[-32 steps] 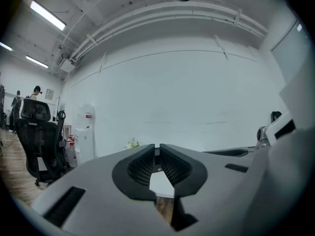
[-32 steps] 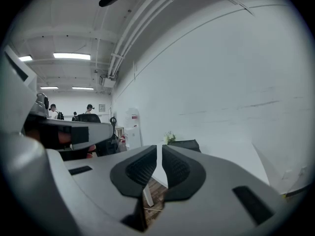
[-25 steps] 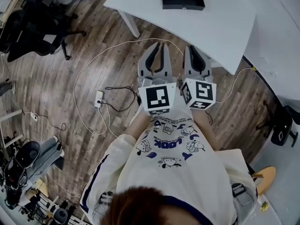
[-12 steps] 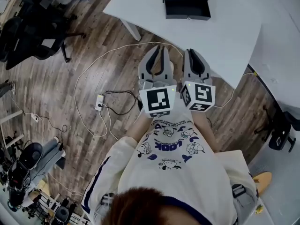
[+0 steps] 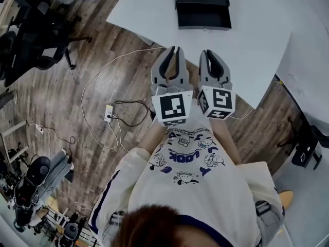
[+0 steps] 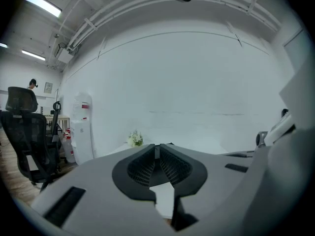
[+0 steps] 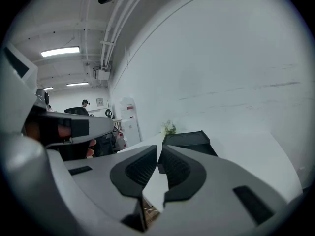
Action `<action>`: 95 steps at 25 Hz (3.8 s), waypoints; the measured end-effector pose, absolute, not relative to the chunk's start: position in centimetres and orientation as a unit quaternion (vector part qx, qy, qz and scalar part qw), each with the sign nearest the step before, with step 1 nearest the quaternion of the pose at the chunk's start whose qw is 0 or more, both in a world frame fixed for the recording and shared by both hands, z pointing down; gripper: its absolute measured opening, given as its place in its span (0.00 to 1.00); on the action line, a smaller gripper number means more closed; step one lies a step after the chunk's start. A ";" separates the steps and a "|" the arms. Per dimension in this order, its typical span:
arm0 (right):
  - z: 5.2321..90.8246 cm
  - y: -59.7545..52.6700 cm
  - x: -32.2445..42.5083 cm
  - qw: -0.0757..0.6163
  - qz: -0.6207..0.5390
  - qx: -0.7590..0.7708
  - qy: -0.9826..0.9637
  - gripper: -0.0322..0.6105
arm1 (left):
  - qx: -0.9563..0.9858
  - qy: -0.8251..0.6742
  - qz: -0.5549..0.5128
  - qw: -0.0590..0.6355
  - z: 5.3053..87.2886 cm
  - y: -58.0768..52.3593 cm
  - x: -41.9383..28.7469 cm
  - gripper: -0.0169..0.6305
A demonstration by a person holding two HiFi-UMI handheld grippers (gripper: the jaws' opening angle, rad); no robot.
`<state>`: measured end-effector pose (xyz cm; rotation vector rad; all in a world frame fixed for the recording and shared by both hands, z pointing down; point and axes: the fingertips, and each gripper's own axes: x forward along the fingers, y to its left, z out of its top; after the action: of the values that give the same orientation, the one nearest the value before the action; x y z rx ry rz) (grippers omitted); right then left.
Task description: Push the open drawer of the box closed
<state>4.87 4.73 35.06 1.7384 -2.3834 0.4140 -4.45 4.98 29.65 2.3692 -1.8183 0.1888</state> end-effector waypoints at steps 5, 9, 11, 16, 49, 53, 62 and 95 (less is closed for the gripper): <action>36.4 2.1 5.6 0.095 0.151 0.584 -0.792 0.13 | 0.791 -0.602 0.073 0.083 30.7 2.1 -3.8 0.09; 37.7 0.4 6.4 0.105 0.167 0.581 -0.789 0.13 | 0.790 -0.601 0.084 0.090 31.8 0.3 -3.1 0.09; 38.4 -0.5 6.4 0.111 0.173 0.578 -0.790 0.13 | 0.789 -0.601 0.087 0.094 32.4 -0.6 -3.1 0.09; 40.3 -2.7 6.8 0.133 0.189 0.570 -0.789 0.13 | 0.784 -0.603 0.096 0.109 33.7 -3.2 -2.7 0.09; 51.2 -6.3 9.2 0.218 0.272 0.563 -0.749 0.26 | 0.777 -0.588 0.151 0.165 40.9 -7.4 -1.9 0.09; 52.0 -6.5 9.3 0.224 0.273 0.563 -0.747 0.26 | 0.779 -0.583 0.157 0.171 41.7 -7.4 -1.9 0.09; 53.2 -7.0 9.3 0.233 0.281 0.560 -0.744 0.22 | 0.780 -0.575 0.166 0.181 42.7 -7.4 -1.6 0.09; 52.8 -10.7 8.4 0.219 0.296 0.579 -0.727 0.18 | 0.787 -0.568 0.163 0.179 42.2 -11.6 -2.6 0.09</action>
<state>8.40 -10.69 52.80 1.6018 -2.0126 0.8184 -2.57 -11.55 42.24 2.2252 -1.6060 0.4599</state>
